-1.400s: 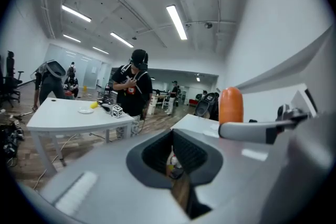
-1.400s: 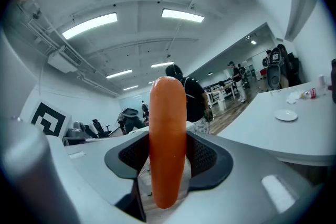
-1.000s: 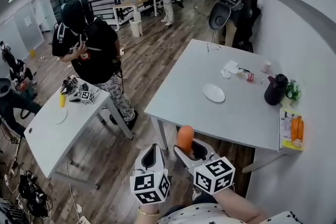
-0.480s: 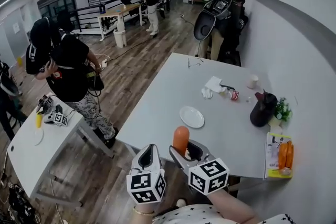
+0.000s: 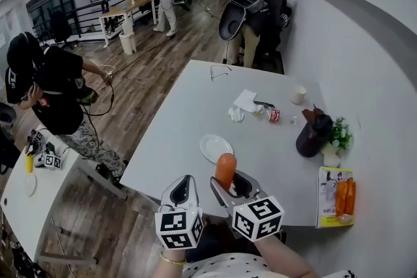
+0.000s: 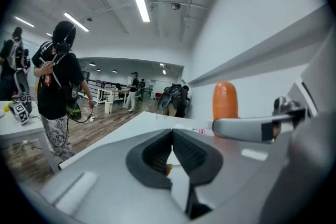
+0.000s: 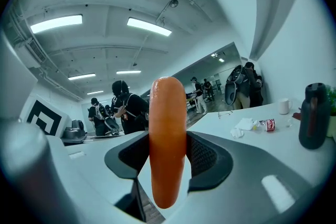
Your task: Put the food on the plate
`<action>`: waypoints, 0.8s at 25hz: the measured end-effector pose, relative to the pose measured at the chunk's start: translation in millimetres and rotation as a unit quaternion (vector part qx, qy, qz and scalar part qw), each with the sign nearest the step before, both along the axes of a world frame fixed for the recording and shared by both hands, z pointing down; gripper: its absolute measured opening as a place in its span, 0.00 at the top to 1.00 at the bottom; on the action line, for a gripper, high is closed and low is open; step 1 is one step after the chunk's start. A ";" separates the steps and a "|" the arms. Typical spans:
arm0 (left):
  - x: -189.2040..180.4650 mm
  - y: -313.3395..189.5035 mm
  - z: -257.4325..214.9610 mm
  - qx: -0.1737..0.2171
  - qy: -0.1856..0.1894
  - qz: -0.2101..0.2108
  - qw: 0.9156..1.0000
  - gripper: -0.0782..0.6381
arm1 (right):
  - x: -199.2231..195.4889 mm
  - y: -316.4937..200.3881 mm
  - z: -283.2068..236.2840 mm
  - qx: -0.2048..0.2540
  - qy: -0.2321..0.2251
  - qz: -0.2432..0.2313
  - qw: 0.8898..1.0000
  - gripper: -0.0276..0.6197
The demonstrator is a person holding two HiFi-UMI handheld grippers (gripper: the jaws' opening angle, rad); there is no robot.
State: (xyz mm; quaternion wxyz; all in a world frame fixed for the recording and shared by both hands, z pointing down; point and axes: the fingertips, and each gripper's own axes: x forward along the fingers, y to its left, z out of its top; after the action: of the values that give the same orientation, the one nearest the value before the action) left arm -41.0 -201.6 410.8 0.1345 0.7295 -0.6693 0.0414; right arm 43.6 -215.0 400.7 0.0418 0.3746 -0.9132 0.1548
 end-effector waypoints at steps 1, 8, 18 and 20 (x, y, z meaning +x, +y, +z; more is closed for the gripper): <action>3.1 -7.1 2.9 -0.003 0.000 0.005 1.000 0.88 | 4.1 -6.0 3.1 -0.003 0.001 0.007 1.000 0.63; 17.2 -65.7 24.0 -0.019 0.006 0.036 0.999 0.88 | 20.0 -58.0 32.3 -0.028 0.022 0.039 0.999 0.63; 18.0 -145.3 63.4 -0.044 0.010 0.050 0.998 0.88 | 38.3 -147.3 108.9 -0.099 0.153 0.031 0.983 0.63; 15.9 -155.3 77.2 -0.055 0.013 0.050 0.997 0.88 | 37.8 -163.4 127.8 -0.116 0.180 0.020 0.977 0.63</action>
State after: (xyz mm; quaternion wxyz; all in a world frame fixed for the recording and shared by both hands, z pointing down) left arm -25.1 -356.9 488.0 0.1809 0.7539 -0.6271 0.0757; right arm 81.4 -378.4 528.5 0.2458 0.4071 -0.8589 0.1902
